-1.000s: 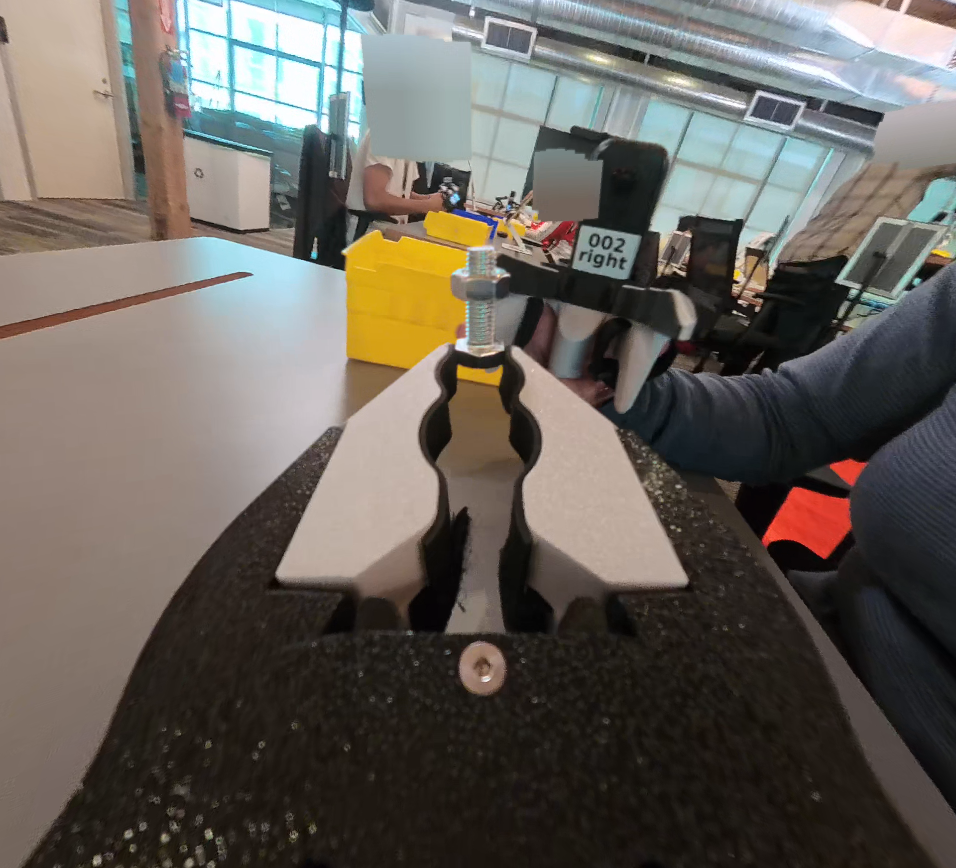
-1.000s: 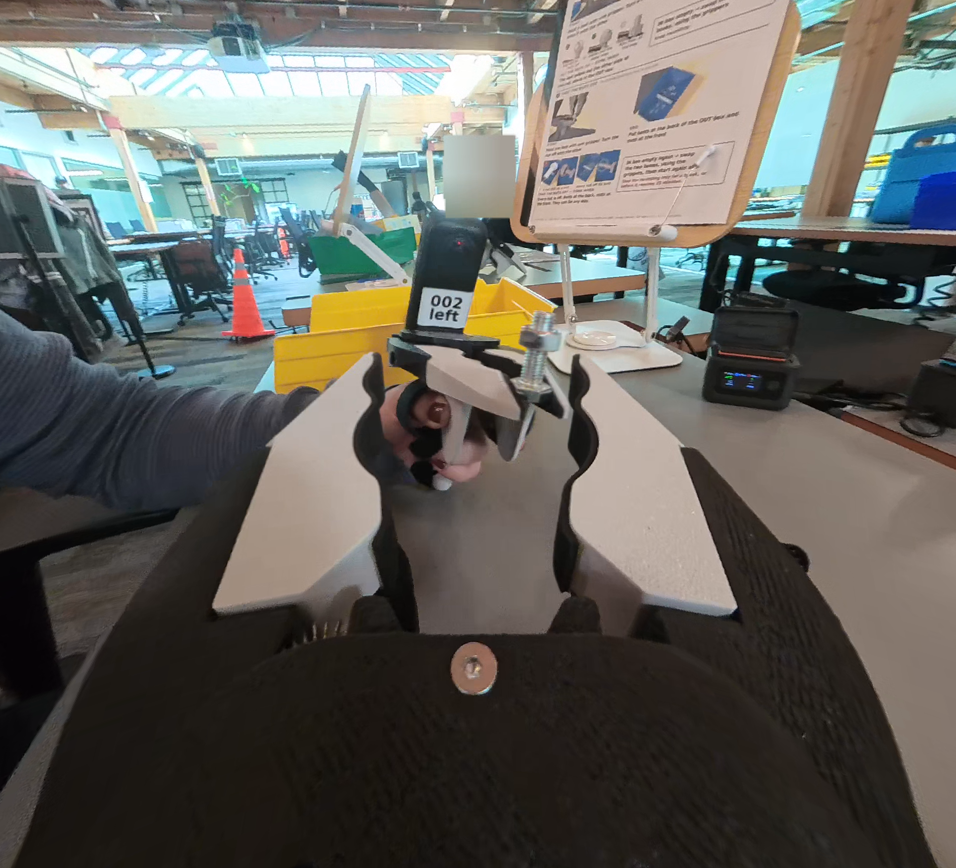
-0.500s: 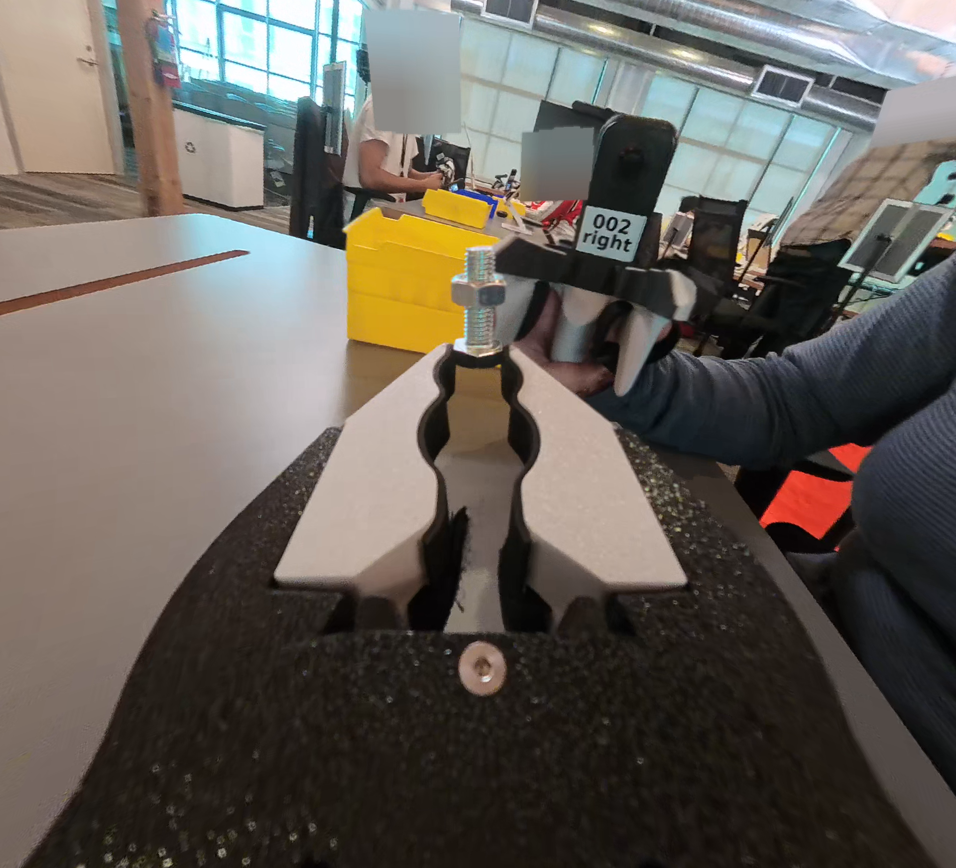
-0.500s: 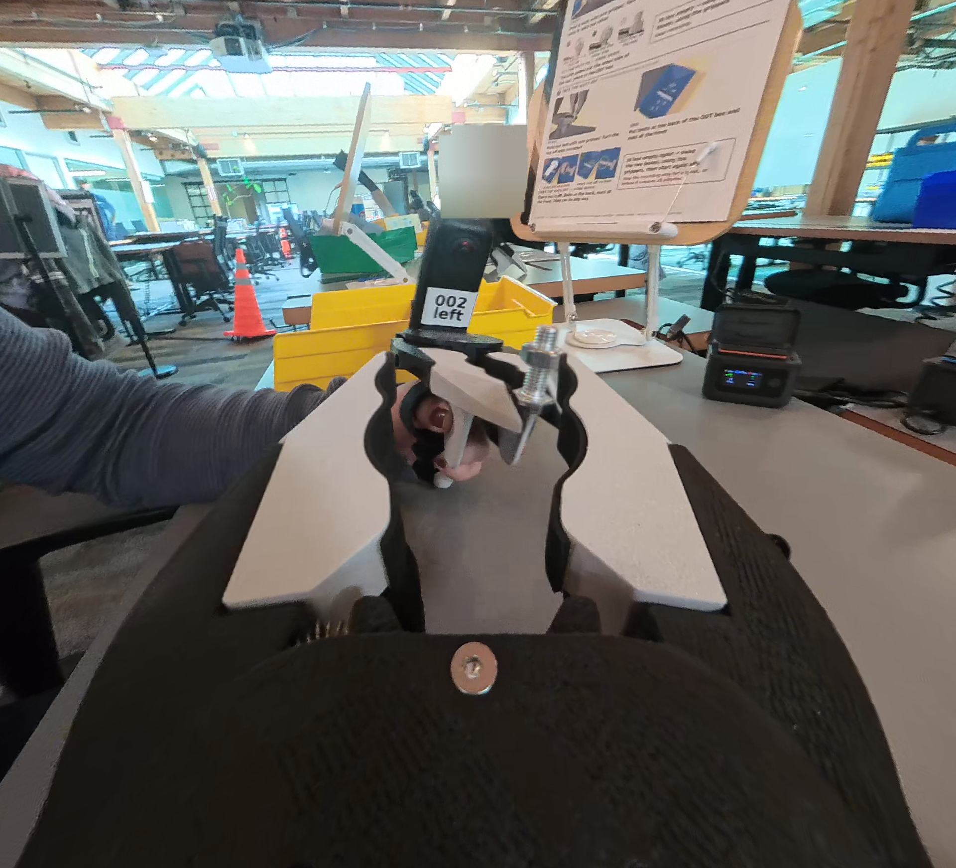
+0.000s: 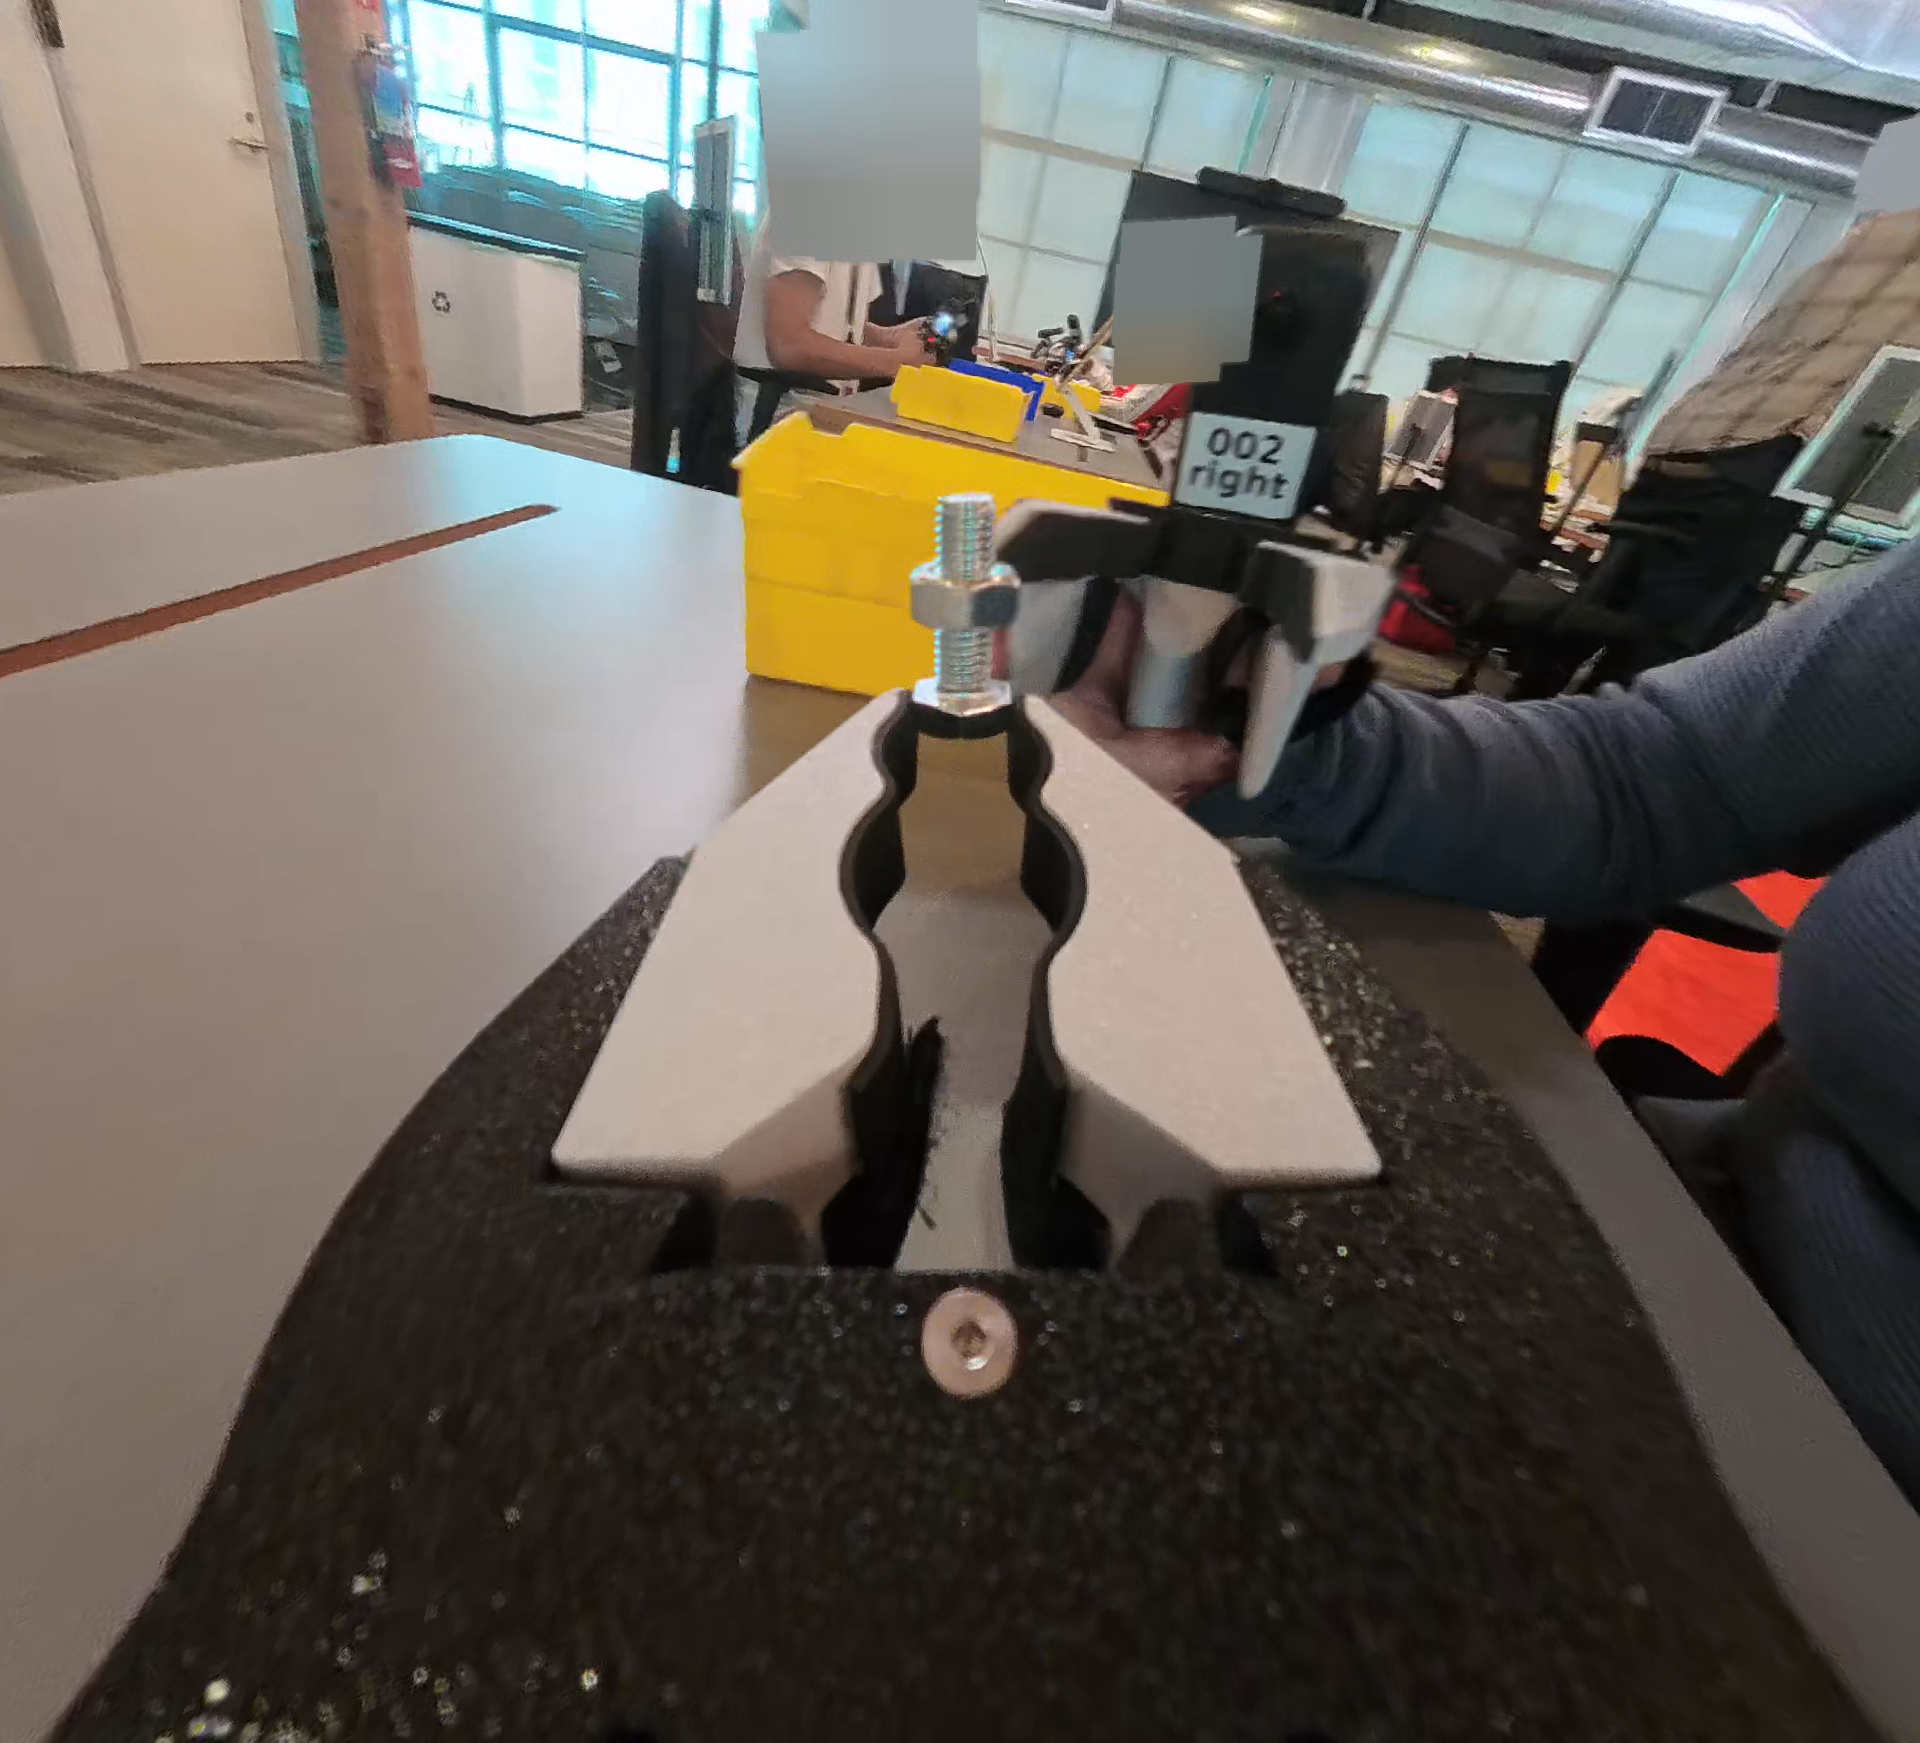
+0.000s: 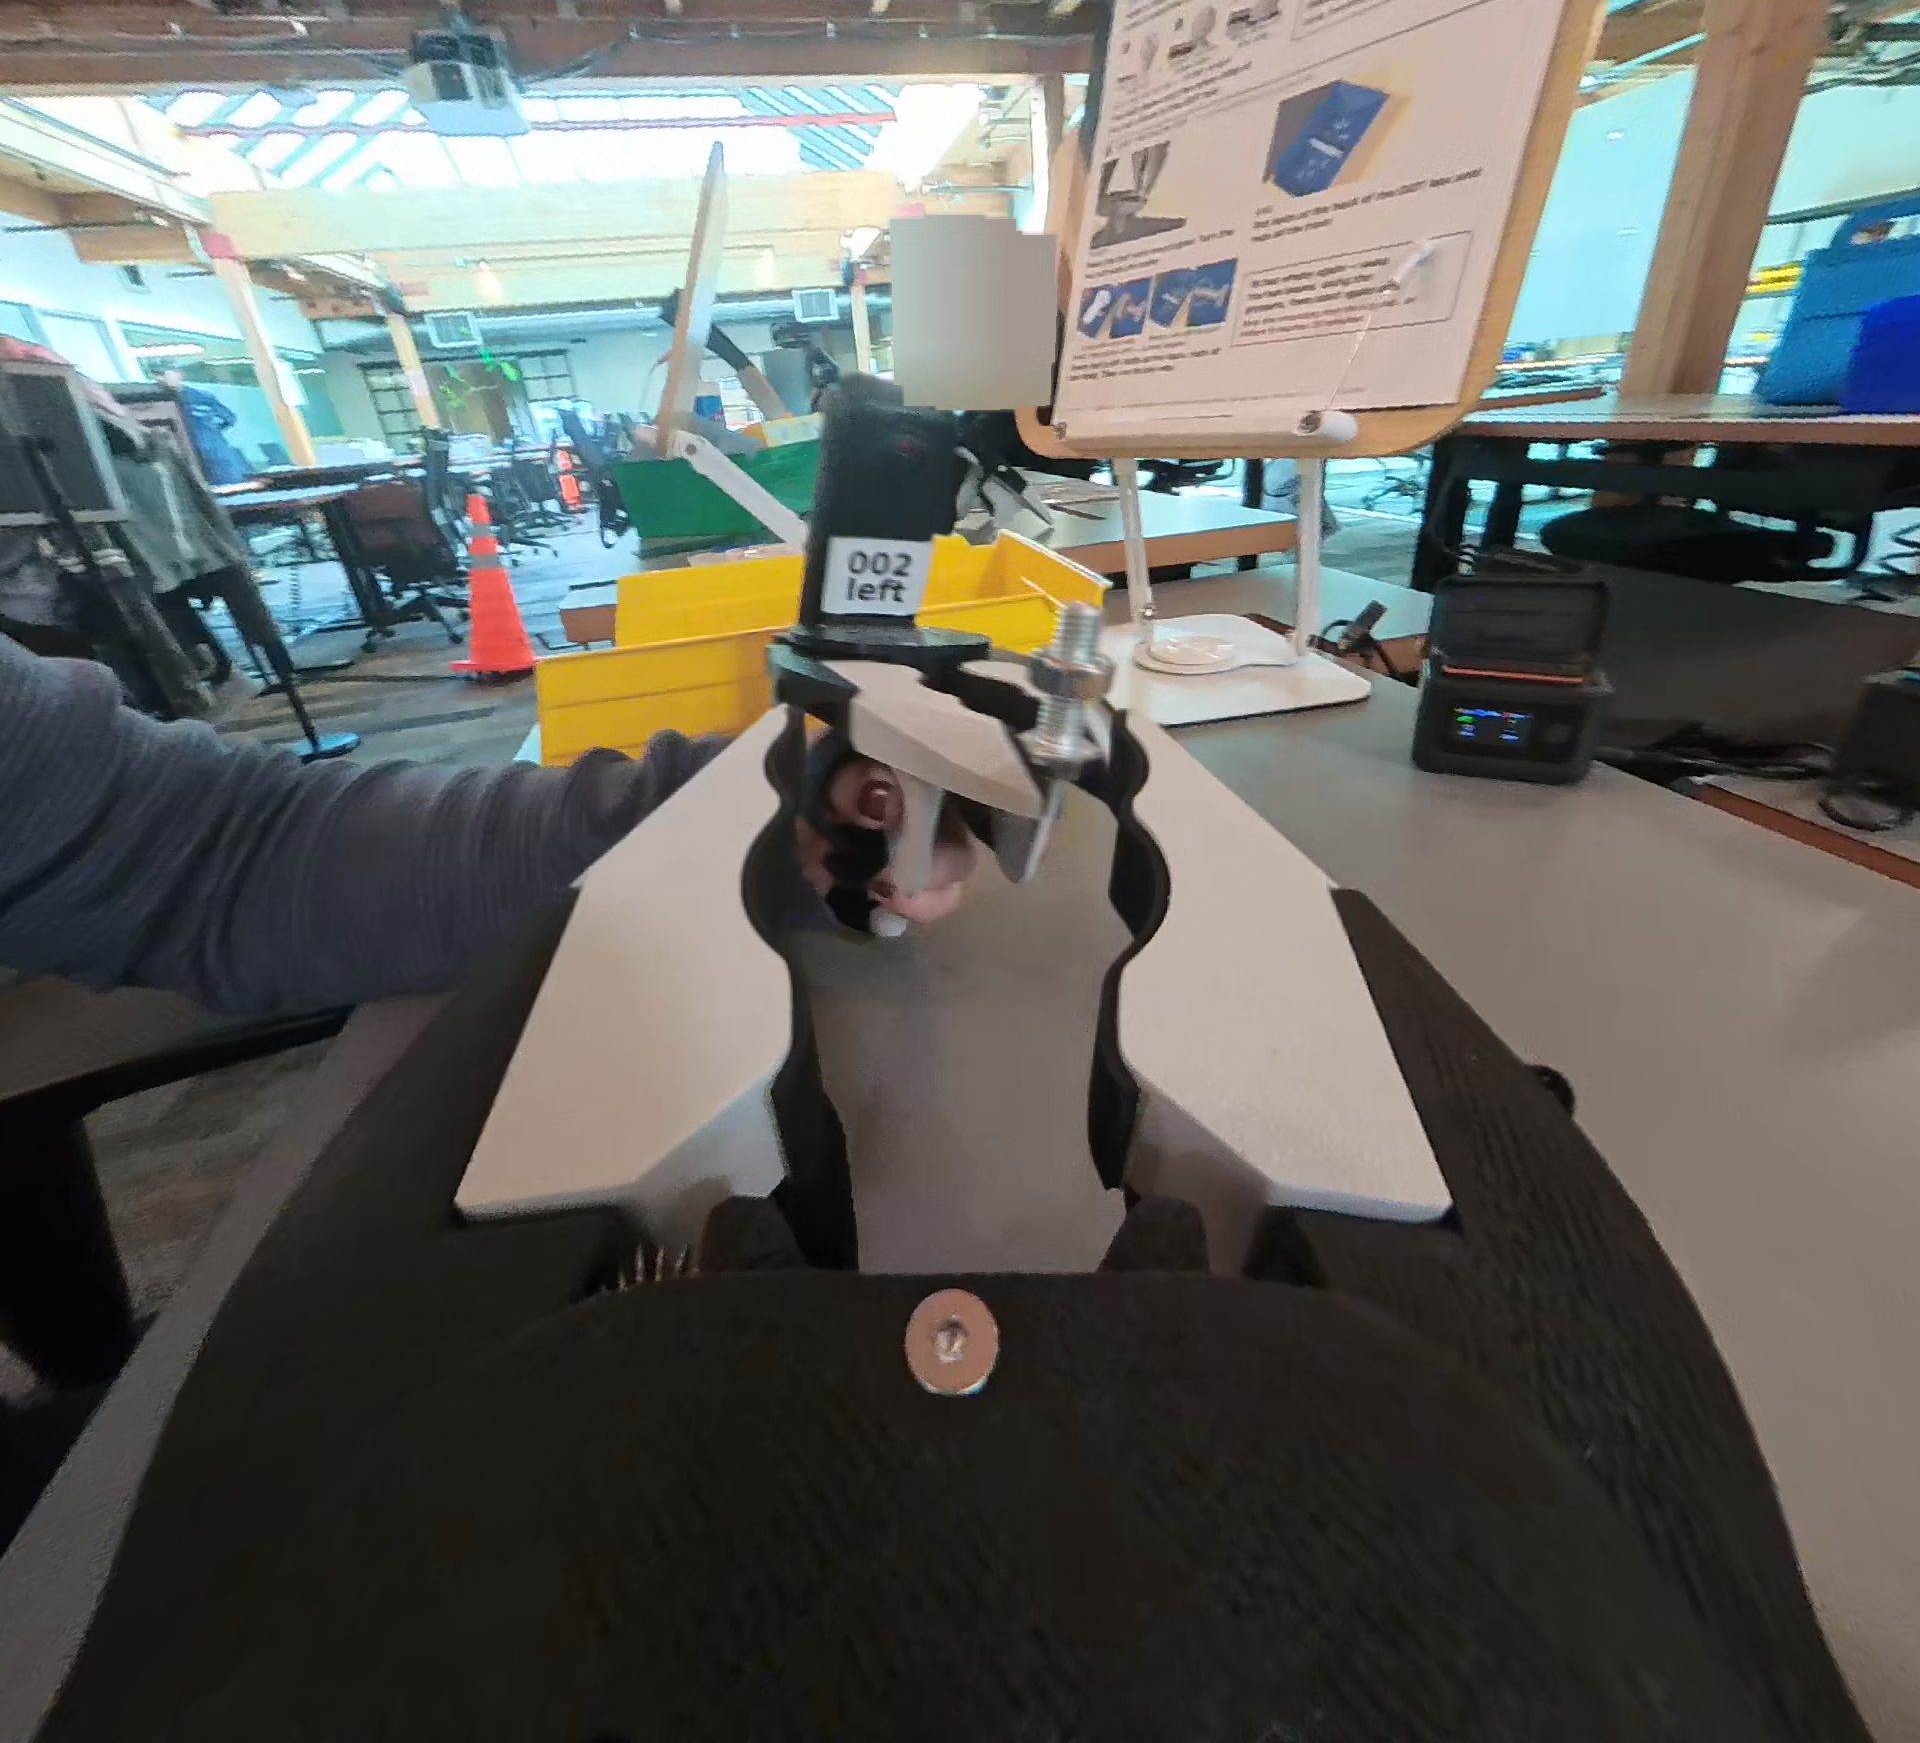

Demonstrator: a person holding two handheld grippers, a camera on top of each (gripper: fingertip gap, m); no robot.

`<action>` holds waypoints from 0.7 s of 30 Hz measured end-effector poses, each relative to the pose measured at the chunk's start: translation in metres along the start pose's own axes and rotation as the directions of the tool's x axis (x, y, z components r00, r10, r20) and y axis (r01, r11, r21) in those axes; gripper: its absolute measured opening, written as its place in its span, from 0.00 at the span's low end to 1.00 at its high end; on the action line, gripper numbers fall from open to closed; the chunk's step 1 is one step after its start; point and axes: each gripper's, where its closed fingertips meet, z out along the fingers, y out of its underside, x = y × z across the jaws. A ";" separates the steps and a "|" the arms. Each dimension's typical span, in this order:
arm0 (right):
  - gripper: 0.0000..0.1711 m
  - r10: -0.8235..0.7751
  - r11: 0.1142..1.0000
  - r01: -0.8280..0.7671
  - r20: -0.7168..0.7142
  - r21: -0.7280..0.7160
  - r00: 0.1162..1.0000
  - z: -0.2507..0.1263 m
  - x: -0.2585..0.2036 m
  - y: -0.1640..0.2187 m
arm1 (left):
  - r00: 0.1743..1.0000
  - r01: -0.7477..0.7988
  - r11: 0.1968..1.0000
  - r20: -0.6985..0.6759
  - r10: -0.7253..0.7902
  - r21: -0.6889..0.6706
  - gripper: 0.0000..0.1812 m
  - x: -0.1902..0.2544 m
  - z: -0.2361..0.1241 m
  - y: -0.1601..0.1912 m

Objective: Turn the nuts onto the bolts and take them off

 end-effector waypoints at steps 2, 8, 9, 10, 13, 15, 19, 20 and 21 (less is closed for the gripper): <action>0.36 -0.015 1.000 0.015 -0.022 -0.008 1.000 0.002 0.002 0.003 | 0.997 -0.004 1.000 -0.083 0.003 -0.014 0.08 0.019 0.009 0.000; 0.37 -0.020 1.000 0.021 0.041 -0.014 0.999 0.011 -0.015 0.008 | 0.988 0.019 0.997 -0.152 -0.031 -0.080 0.08 0.037 0.027 0.019; 0.40 -0.018 1.000 0.018 0.043 -0.017 0.999 0.011 -0.016 0.008 | 0.990 0.021 0.997 -0.136 -0.030 -0.069 0.09 0.031 0.024 0.017; 0.41 -0.016 1.000 0.017 0.031 -0.020 0.999 0.011 -0.013 0.008 | 0.995 0.022 0.999 -0.096 -0.026 -0.050 0.08 0.022 0.019 0.014; 0.26 0.006 1.000 -0.007 0.046 0.015 0.999 -0.001 -0.007 -0.001 | 0.996 0.077 0.996 0.033 -0.079 0.051 0.08 -0.015 -0.006 -0.002; 0.27 0.015 0.999 -0.013 -0.046 0.046 0.999 -0.004 0.008 -0.008 | 0.996 0.072 0.995 0.045 -0.075 0.074 0.08 -0.020 -0.015 -0.006; 0.25 -0.008 1.000 0.011 -0.109 0.025 0.994 -0.002 0.014 -0.004 | 0.999 -0.028 0.999 -0.021 0.027 -0.035 0.08 0.005 0.004 0.007; 0.23 -0.007 1.000 0.009 -0.113 0.020 0.994 -0.001 0.014 -0.003 | 0.998 -0.051 0.996 -0.033 0.049 -0.071 0.09 0.010 0.010 0.014; 0.20 -0.011 1.000 0.012 -0.118 0.010 0.993 -0.001 0.014 -0.002 | 0.997 -0.065 0.993 -0.046 0.060 -0.096 0.09 0.013 0.014 0.019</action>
